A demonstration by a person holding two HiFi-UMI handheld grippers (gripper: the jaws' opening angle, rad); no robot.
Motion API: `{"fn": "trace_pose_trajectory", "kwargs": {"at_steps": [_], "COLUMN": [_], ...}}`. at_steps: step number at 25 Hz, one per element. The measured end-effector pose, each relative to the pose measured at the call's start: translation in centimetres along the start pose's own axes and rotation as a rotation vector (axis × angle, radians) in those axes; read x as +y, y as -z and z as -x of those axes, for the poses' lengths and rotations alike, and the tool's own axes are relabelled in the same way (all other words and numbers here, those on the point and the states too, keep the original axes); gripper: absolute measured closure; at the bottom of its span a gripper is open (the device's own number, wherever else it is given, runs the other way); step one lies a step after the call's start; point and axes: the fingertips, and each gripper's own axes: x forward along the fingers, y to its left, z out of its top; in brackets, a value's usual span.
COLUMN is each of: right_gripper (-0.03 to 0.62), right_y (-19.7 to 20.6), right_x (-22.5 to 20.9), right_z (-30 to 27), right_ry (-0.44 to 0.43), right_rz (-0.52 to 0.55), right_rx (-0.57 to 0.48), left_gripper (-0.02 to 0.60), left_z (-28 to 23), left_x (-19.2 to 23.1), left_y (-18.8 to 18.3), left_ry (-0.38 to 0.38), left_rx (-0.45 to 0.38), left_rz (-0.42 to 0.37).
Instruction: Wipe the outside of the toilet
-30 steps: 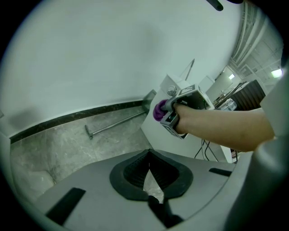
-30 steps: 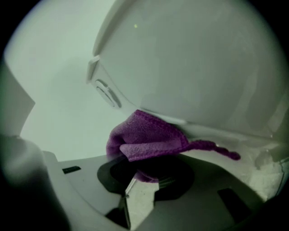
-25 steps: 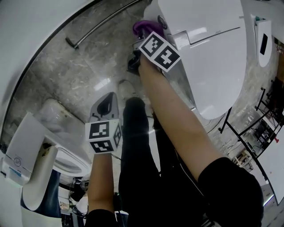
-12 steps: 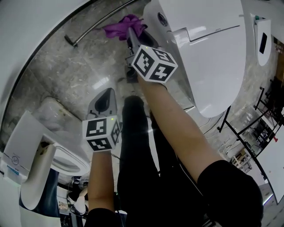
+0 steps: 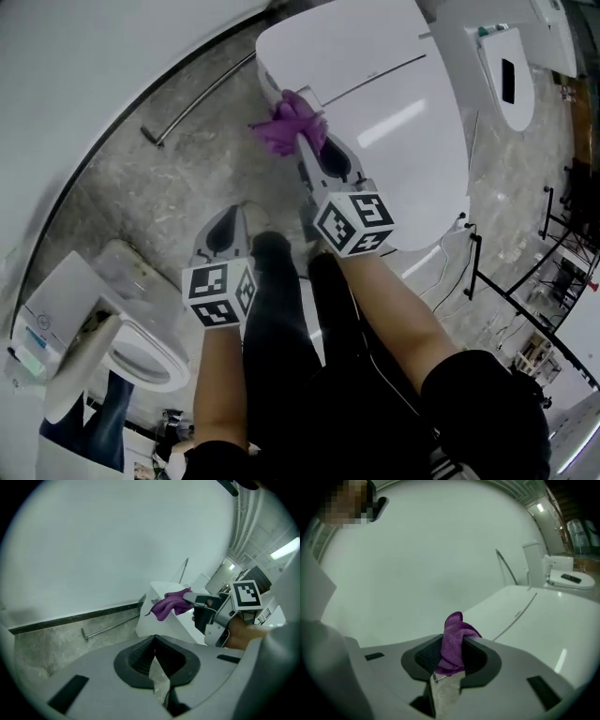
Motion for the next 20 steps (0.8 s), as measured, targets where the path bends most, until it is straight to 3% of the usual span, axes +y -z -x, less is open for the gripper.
{"fn": "trace_pose_trajectory", "kwargs": {"at_steps": [5, 9, 16, 20], "right_gripper": [0.490, 0.490, 0.490, 0.490], "right_y": [-7.3, -13.0, -21.8, -32.2], "right_x": [-2.3, -5.3, -6.1, -3.6], "right_z": [10.7, 19.1, 32.3, 39.8], "right_ry": [0.057, 0.152, 0.136, 0.126], "right_rz": [0.065, 0.036, 0.048, 0.007], "right_rx": [-0.103, -0.147, -0.246, -0.301], "left_gripper": [0.572, 0.572, 0.572, 0.572], "left_z": [3.6, 6.7, 13.9, 23.0], "left_x": [-8.7, -17.4, -32.3, -40.6], "left_y": [-2.3, -5.5, -9.7, -17.0], "left_ry": [0.014, 0.024, 0.044, 0.023], "left_rx": [-0.052, -0.118, -0.196, -0.261], "left_rz": [-0.061, -0.092, -0.144, -0.197]}}
